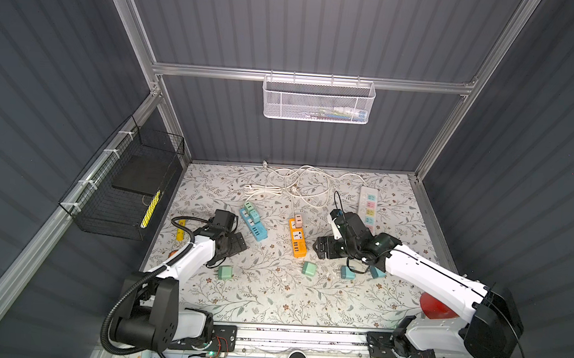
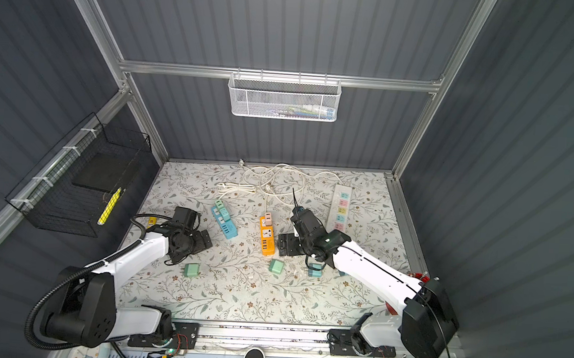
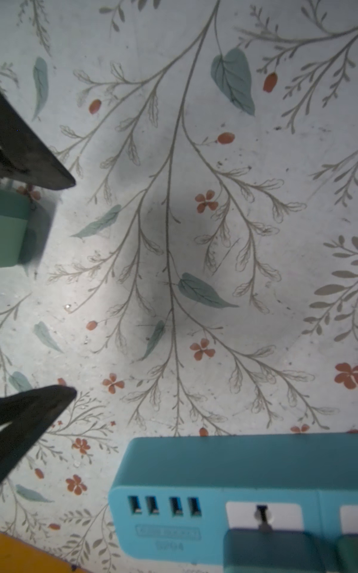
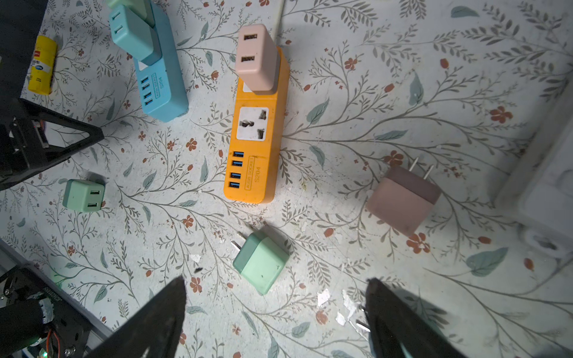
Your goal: Insert the plug
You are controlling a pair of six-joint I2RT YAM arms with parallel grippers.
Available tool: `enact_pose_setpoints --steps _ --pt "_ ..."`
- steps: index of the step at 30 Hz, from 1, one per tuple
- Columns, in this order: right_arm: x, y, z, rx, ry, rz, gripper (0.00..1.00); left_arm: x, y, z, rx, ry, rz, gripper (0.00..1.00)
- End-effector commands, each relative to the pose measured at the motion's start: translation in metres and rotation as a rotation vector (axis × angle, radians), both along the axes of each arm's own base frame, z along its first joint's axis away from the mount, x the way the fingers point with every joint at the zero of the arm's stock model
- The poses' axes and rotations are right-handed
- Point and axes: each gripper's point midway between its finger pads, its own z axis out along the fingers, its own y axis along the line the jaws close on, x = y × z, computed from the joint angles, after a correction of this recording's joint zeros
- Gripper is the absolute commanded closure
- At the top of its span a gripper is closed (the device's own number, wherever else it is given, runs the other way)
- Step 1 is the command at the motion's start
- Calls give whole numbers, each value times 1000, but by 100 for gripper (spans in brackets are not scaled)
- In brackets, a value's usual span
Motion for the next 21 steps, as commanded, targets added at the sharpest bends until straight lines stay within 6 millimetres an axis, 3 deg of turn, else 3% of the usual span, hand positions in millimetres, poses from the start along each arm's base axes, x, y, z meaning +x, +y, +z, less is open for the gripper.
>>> enact_pose_setpoints --steps 1,8,12,21 --pt "2 -3 -1 -8 -13 -22 10 -7 -4 -11 -21 35 -31 1" --pt "3 -2 0 -13 -22 -10 9 -27 7 -20 21 86 -17 0" --pt "3 -3 4 -14 -32 -10 8 -38 10 -16 27 100 -10 0" --pt "0 -6 10 1 -46 -18 8 -61 -7 -9 -42 86 -31 5"
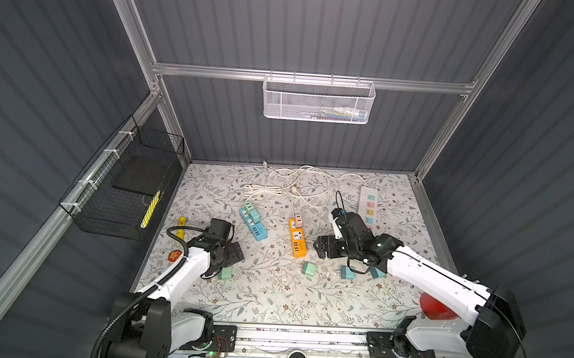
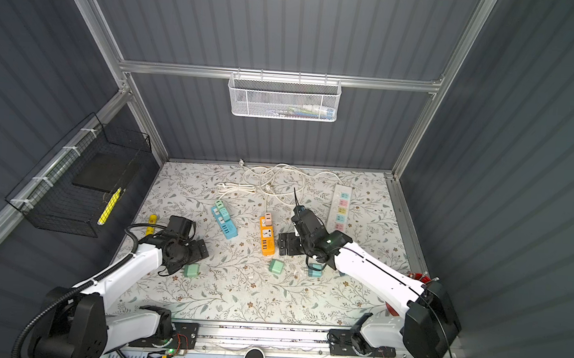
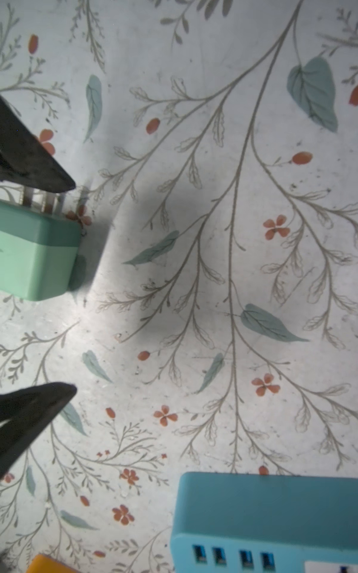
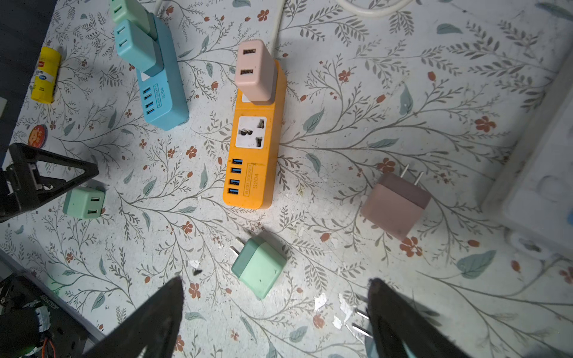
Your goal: Insert the plug
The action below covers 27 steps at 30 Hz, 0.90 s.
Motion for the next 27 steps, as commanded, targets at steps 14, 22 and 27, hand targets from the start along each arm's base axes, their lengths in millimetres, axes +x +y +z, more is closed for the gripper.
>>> enact_pose_setpoints --steps 14,22,27 --pt "-10 -13 5 7 -22 -25 7 -39 -32 -6 -50 65 -20 5" --pt "-7 -12 8 -7 -34 -19 7 -37 -78 -5 -162 20 -57 8" --pt "-6 -13 13 -18 -44 -16 7 -25 -80 14 -123 -43 -91 7"
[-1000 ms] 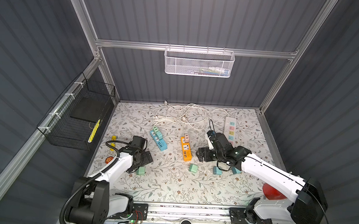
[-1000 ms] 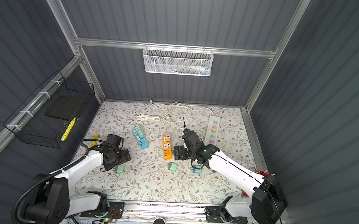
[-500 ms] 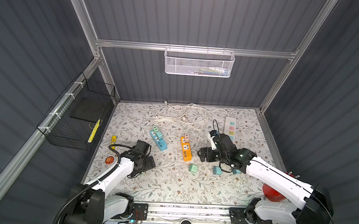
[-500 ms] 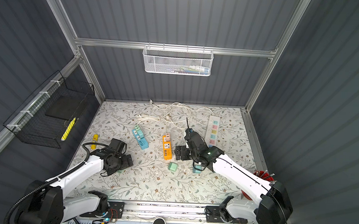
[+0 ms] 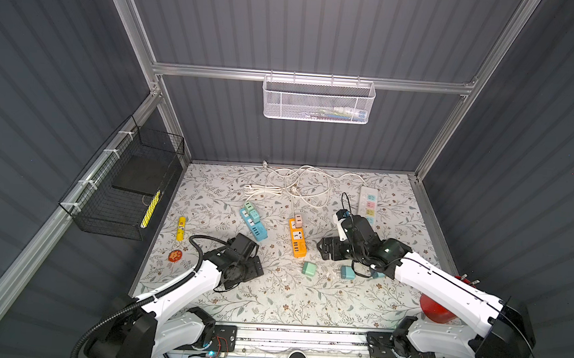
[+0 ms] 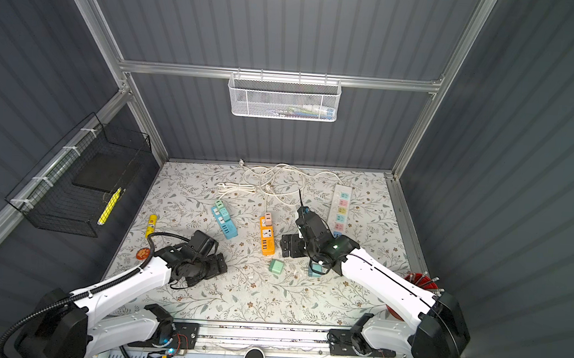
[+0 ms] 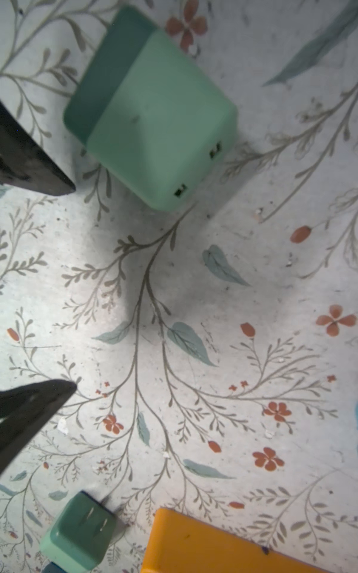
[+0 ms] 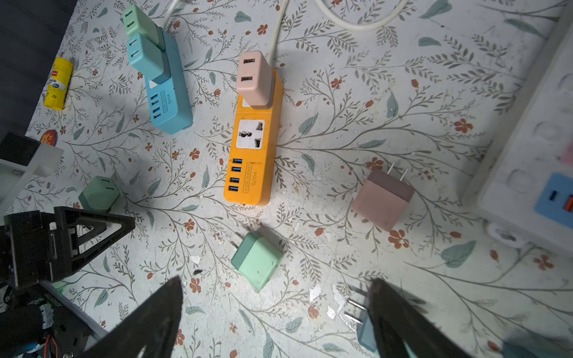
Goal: Insert the plug
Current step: 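Lower the left gripper onto the green adapter and grasp it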
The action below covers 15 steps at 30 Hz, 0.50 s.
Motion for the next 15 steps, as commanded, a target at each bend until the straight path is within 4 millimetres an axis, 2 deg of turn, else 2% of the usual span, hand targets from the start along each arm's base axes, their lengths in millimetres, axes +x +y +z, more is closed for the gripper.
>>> enact_pose_setpoints --steps 1,4,6,8,12,15 --pt "1 -3 4 -22 -7 -4 7 19 2 30 32 -87 15 7" --pt "1 -3 6 -13 -15 -7 7 30 30 54 196 -146 39 1" --pt "1 -2 4 -10 -12 -4 7 35 41 59 263 -166 44 0" --pt "0 -2 1 -13 -7 -4 7 41 50 52 276 -144 60 0" --pt "-3 -3 -1 -3 -4 -3 5 53 58 20 186 -63 75 0" --pt "-3 -8 -3 -17 -7 -23 3 56 62 13 229 -34 58 0"
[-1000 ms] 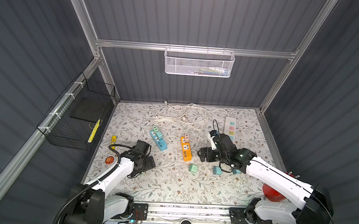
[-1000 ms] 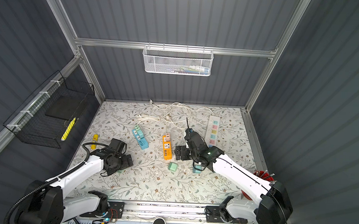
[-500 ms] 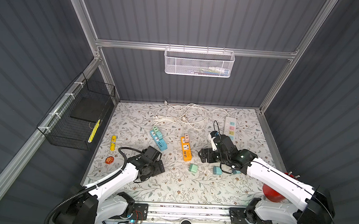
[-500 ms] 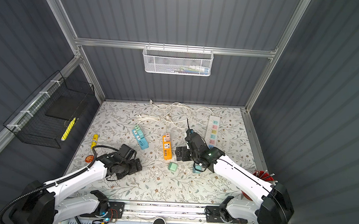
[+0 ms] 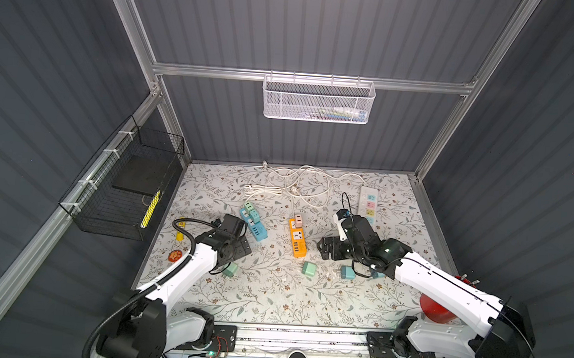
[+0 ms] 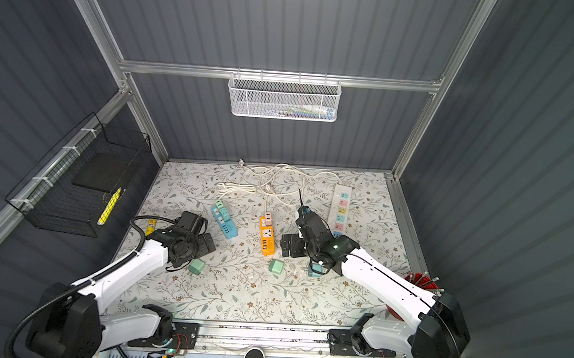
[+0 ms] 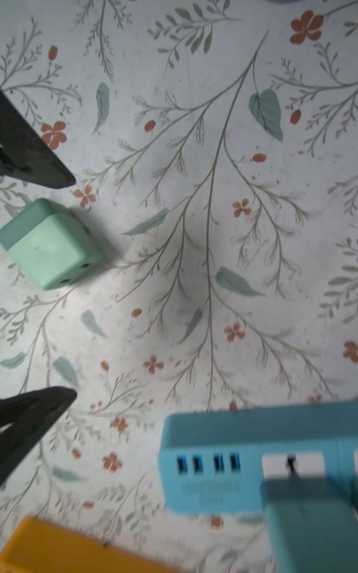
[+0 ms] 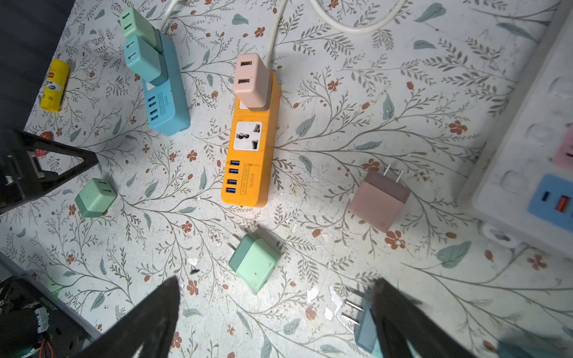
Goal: Insert the plug
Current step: 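Lower the left gripper onto the green adapter and grasp it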
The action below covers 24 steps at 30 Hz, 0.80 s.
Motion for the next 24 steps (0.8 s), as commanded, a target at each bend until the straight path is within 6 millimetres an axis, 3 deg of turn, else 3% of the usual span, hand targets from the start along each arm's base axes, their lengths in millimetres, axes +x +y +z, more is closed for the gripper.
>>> enact_pose_setpoints --steps 1,4,11,17,24 --pt "-4 -8 -4 -19 4 -21 2 0 1 -9 40 33 -74 0" --pt "-7 -11 -8 -22 12 -26 2 0 -1 -12 30 25 -86 0" --pt "-6 -5 -11 5 20 -26 1 -25 -23 -28 -113 60 -81 5" --pt "-2 3 -10 15 26 -8 1 -34 -42 -13 -83 32 -102 7" --pt "-3 6 -10 21 30 11 1 -52 -11 -27 90 130 -57 7"
